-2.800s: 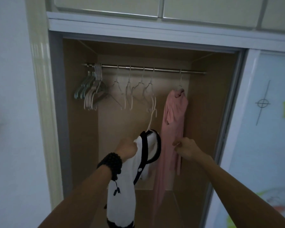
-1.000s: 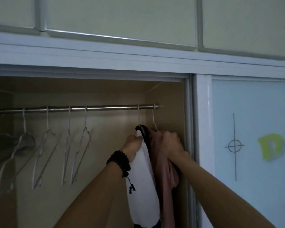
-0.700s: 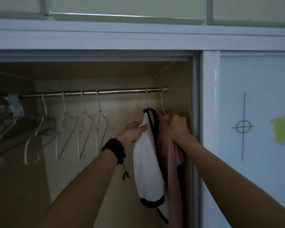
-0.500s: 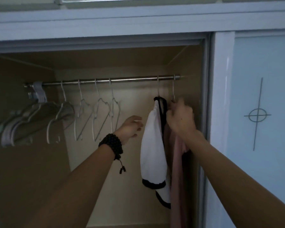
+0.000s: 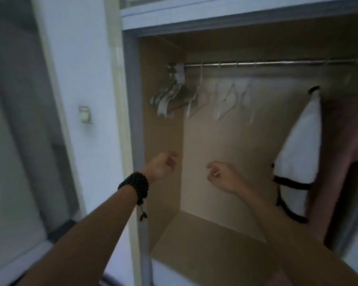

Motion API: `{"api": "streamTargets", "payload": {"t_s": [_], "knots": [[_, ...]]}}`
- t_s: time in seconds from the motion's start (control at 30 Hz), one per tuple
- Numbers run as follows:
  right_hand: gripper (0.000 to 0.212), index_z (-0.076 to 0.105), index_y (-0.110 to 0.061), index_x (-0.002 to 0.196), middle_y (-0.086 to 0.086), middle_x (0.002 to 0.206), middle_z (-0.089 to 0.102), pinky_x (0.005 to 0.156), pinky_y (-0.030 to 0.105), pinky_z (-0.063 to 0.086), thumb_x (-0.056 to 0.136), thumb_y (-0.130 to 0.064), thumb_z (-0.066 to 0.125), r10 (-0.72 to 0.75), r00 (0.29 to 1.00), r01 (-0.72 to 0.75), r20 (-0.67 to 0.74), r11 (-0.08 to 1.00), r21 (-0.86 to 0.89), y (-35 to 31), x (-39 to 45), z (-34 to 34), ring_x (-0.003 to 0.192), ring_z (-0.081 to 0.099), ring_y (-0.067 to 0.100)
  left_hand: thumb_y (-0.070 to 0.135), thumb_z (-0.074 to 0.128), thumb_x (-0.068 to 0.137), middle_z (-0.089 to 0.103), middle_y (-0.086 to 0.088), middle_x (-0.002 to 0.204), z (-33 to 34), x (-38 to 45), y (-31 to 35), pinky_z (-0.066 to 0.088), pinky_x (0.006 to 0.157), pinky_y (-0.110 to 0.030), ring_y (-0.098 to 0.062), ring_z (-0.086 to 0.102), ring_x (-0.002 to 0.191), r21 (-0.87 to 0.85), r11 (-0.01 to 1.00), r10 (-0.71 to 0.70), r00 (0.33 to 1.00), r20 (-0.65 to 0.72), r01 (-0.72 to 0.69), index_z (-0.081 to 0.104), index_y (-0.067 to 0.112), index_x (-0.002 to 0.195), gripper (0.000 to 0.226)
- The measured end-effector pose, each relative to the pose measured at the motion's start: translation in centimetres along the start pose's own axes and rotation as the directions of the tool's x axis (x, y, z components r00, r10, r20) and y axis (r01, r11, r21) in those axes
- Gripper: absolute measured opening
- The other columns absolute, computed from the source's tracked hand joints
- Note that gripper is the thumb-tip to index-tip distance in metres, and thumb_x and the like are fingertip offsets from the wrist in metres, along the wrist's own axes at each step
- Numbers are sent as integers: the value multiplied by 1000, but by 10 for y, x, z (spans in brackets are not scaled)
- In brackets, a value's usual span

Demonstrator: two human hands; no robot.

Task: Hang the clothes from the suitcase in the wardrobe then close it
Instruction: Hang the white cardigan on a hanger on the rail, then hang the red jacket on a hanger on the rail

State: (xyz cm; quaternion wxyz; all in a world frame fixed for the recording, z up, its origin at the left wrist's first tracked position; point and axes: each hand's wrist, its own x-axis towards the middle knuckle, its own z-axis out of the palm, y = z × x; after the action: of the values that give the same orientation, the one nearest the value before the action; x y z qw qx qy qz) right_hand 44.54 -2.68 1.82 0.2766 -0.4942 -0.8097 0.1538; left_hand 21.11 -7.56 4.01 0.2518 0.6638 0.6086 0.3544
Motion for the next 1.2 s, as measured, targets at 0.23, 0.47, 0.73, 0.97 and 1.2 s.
{"api": "streamTargets", "payload": {"t_s": [0.23,0.47,0.73,0.97,1.2], "knots": [[33,60,-26,116,7,117,65,85,30,51,83,-25,57,-142,841,88,522,988,128,-142,-73,240,98,63,21,12,55,92,62,-1,107,-84,-243,-229,48,82,-27,-21,60,100,124,872,-457,879,-133,473,53,14,128,36],[30,66,-16,117,7,118,65,92,32,47,91,-18,51,-217,582,180,783,974,136,-219,-123,414,110,59,26,17,57,93,61,-9,119,-88,-424,-384,46,83,-27,-25,60,107,-45,612,-783,596,-176,790,56,13,127,34],[30,65,-13,116,12,119,63,86,35,47,93,-15,47,-88,360,135,929,990,41,-200,-78,584,99,59,30,7,55,92,62,-10,101,-57,-430,-524,40,57,-18,-18,57,83,-233,385,-923,369,-110,893,56,12,116,25],[25,60,-13,113,1,85,59,55,25,43,92,-12,46,79,283,-5,956,997,-81,-117,-49,801,63,55,16,15,58,85,67,-14,96,23,-379,-735,53,90,-44,-34,65,94,-248,320,-946,323,-29,914,57,27,99,18],[29,55,-15,123,7,114,56,59,19,38,96,-19,46,74,202,-31,977,997,-69,-19,-66,1066,81,54,12,31,55,92,65,-9,117,117,-346,-980,42,83,-24,-23,60,103,-137,310,-951,306,-52,941,56,18,124,34]]}}
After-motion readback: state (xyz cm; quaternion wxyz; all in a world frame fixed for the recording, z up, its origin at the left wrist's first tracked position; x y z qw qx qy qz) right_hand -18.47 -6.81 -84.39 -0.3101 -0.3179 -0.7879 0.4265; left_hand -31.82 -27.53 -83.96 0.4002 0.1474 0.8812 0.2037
